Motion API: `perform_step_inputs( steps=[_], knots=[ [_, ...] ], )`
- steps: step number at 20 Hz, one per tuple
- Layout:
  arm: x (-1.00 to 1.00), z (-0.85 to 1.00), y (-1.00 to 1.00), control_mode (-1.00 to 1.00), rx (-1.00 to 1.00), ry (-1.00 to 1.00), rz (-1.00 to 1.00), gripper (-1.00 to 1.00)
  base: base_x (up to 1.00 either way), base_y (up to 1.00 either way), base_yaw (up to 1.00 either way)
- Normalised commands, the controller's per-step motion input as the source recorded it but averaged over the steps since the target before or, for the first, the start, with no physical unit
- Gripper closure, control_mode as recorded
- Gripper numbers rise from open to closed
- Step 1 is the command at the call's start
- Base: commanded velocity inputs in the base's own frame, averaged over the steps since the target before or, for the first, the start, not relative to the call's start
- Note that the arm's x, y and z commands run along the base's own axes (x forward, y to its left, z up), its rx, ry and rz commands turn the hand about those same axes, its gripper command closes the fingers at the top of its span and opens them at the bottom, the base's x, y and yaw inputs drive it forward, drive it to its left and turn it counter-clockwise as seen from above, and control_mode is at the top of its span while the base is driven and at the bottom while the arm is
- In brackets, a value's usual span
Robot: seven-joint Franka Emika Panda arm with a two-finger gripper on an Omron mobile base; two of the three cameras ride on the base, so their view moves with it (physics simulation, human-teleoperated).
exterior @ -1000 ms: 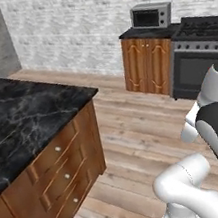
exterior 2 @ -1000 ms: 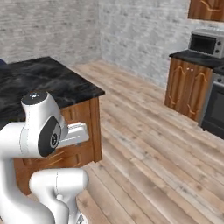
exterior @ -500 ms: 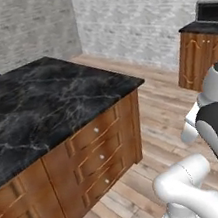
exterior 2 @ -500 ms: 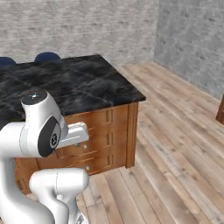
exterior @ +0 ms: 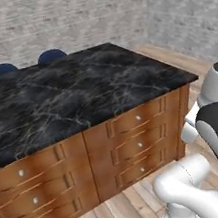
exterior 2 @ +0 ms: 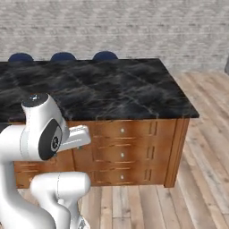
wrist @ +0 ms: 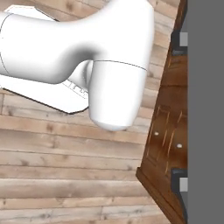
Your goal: Retrieve the bottle and the shaker from the cabinet and place them next to the mixing bowl on the counter. Then add garlic from the fridge to the mixing bowl.
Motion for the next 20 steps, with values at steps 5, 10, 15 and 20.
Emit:
perform_step_inputs(
  steps=[5,10,15,20],
  knots=[
    [0.0,0.0,0.0,1.0,0.0,0.0,0.0,-1.0,0.16,0.2,0.56],
    [0.0,0.0,0.0,1.0,0.0,0.0,0.0,-1.0,0.16,0.21,0.56],
    [0.0,0.0,0.0,1.0,0.0,0.0,0.0,-1.0,0.15,0.21,0.55],
    [0.0,0.0,0.0,1.0,0.0,0.0,0.0,-1.0,0.16,0.22,0.51]
  ],
)
